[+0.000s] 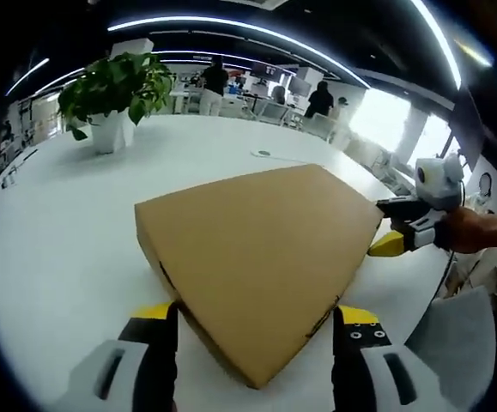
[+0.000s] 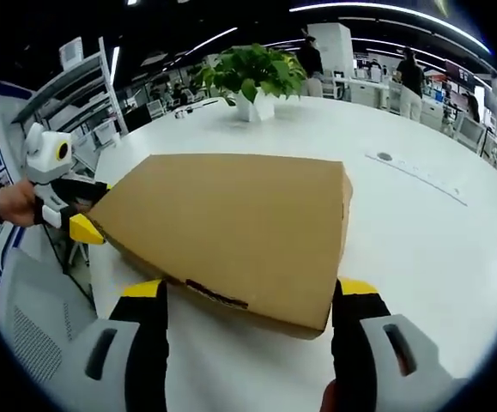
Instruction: Operate the shoe box by opening the lid, removing the specified soft item, and placing it in the target area until the item is outside and the box remains undamaged.
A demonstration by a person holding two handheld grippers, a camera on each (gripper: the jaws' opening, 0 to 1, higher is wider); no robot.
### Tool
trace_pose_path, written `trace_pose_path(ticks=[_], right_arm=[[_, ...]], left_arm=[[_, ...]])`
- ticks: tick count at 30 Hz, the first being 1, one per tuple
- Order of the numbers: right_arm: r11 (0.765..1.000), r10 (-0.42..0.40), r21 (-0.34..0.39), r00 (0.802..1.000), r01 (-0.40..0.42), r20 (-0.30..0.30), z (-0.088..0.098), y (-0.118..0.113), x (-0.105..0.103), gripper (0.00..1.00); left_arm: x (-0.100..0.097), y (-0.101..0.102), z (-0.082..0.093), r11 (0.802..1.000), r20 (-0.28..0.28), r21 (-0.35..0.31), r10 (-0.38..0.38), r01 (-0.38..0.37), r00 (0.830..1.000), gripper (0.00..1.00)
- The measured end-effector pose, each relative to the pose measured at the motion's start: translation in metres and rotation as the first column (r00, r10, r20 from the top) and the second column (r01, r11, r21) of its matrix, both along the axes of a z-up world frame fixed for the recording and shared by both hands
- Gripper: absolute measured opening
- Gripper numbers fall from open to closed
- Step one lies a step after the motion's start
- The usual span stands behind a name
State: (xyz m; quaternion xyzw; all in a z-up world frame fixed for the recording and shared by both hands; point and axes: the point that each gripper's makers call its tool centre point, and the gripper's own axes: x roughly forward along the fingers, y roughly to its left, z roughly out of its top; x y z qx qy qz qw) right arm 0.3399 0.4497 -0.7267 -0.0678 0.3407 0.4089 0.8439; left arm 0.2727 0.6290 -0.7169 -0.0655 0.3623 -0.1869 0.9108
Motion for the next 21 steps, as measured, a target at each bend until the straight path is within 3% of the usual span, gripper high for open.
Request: trace_pose_path(ticks=[21], right_arm=[[1.0,-0.017,0.025,1.0,0.017,0.015,0.019,-0.002,-0.002,0.69]], left_arm=[[-0.007,-0.002,0.019,0.999,0.031,-0.002,0.05,-0.05,0.998,0.69]])
